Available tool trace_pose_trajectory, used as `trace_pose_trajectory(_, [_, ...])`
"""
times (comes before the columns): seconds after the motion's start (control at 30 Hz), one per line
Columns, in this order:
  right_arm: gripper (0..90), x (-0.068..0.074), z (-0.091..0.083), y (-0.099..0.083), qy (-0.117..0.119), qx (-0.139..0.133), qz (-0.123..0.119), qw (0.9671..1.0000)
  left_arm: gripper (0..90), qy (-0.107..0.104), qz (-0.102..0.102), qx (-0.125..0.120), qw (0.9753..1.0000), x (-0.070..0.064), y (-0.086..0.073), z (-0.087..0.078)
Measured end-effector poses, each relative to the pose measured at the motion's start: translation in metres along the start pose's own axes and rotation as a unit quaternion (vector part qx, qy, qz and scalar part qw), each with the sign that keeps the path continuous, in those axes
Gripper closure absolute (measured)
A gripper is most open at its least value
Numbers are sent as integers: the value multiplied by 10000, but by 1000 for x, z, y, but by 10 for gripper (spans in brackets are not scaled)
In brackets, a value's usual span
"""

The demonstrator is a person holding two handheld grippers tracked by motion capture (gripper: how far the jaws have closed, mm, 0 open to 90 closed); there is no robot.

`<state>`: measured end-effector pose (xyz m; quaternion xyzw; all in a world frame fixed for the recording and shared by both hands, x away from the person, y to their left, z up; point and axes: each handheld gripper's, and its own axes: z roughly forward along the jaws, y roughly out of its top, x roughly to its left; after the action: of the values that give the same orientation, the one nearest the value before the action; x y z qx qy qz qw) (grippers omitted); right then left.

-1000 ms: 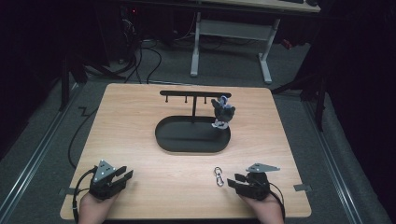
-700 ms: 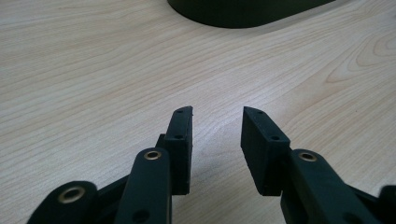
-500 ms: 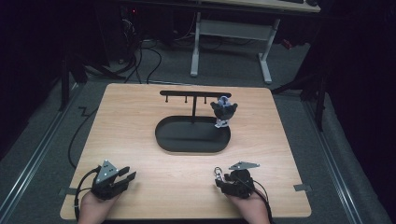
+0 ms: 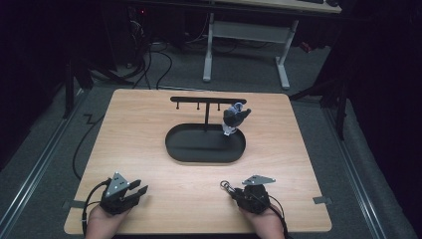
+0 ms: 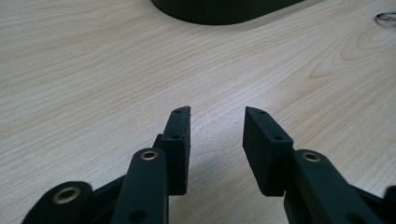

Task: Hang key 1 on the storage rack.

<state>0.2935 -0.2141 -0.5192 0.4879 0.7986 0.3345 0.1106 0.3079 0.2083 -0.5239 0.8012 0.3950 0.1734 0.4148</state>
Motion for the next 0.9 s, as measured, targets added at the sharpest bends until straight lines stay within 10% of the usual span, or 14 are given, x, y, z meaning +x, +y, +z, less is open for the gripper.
trace_pose_trajectory(0.53, [851, -1, -1, 9, 33, 352, -358, 9987, 622, -58, -14, 29, 10000, 1, -1, 1])
trace_pose_trajectory(0.9, [849, -3, -7, 37, 17, 1359, -789, 9876, 621, -46, 10, 21, 10000, 3, 0, 0])
